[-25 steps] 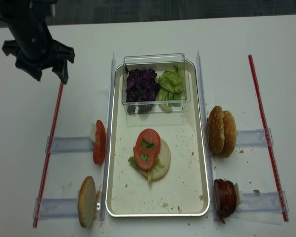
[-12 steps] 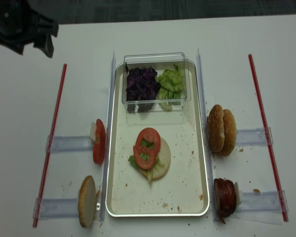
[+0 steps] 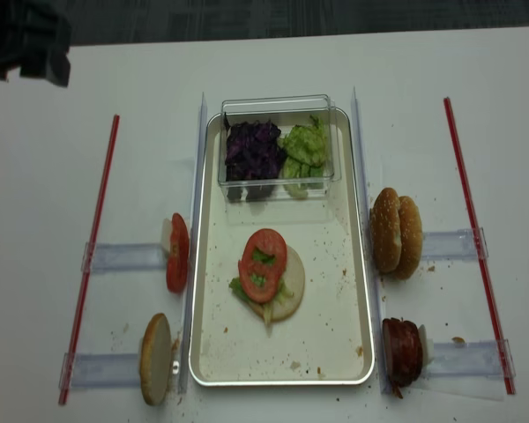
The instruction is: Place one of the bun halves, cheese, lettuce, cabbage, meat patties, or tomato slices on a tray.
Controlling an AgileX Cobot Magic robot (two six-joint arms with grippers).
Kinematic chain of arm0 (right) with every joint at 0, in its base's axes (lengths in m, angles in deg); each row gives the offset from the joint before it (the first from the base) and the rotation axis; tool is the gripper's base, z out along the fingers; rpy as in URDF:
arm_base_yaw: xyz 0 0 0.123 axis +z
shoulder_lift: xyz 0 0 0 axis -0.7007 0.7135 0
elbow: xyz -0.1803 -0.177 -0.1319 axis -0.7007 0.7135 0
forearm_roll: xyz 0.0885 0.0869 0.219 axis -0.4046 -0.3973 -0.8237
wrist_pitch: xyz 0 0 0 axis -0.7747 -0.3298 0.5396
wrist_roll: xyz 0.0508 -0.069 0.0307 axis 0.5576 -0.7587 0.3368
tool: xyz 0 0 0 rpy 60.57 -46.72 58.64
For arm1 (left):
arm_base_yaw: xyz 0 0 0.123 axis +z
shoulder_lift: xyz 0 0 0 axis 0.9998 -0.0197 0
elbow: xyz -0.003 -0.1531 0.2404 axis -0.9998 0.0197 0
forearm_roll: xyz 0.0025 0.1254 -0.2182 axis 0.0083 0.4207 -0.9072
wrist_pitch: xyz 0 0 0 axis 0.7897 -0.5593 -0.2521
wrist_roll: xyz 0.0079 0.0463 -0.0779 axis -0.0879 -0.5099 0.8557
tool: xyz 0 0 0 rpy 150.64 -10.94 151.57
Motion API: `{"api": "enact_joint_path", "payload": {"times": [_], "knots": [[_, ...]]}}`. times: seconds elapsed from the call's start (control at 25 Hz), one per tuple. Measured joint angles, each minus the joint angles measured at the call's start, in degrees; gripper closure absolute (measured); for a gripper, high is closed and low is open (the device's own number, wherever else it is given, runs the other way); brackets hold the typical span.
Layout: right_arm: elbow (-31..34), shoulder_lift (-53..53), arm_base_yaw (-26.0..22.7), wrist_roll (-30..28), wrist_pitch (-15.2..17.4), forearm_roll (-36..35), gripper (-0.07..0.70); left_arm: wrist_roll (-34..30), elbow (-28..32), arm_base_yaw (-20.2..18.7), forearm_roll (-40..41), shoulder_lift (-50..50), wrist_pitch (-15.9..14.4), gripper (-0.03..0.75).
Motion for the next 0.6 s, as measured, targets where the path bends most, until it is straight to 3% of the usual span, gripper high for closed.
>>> {"api": "enact_joint_path", "payload": {"times": [0.44, 0.6], "knots": [[0.00, 0.00, 0.00, 0.00, 0.00, 0.00, 0.018, -0.72, 21.76, 0.00, -0.54, 19.75, -0.23, 0.223], [0.00, 0.00, 0.00, 0.00, 0.00, 0.00, 0.018, -0.72, 30.34, 0.00, -1.19, 29.17, 1.32, 0.223]]}}
